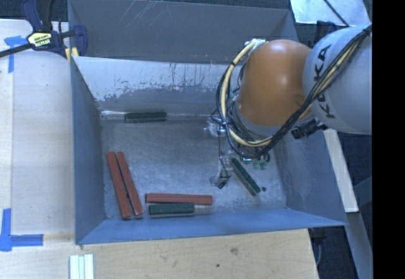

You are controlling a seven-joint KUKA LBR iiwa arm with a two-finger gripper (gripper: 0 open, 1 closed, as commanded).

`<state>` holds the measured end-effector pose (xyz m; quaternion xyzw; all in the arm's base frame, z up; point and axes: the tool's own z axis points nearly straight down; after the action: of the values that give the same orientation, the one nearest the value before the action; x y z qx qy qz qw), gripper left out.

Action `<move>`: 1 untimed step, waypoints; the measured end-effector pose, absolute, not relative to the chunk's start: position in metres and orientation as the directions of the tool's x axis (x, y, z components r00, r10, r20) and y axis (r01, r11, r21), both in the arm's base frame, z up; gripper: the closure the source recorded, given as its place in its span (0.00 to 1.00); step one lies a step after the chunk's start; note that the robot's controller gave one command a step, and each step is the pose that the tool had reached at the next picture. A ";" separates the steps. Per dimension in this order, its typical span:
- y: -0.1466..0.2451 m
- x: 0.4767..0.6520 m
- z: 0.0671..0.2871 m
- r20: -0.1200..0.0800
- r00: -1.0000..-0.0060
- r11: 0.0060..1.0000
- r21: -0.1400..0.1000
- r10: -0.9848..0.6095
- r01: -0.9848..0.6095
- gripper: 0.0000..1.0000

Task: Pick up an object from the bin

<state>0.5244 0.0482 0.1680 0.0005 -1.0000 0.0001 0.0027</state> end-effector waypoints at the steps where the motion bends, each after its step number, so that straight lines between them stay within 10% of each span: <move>1: 0.093 0.483 0.122 0.006 -0.999 0.999 0.001 -0.045 -0.045 0.00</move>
Offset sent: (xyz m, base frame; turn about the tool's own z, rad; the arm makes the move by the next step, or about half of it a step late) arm -0.0387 0.0422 -0.0429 -0.0378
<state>0.4832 0.0930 0.1223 0.0223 -0.9997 -0.0007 0.0028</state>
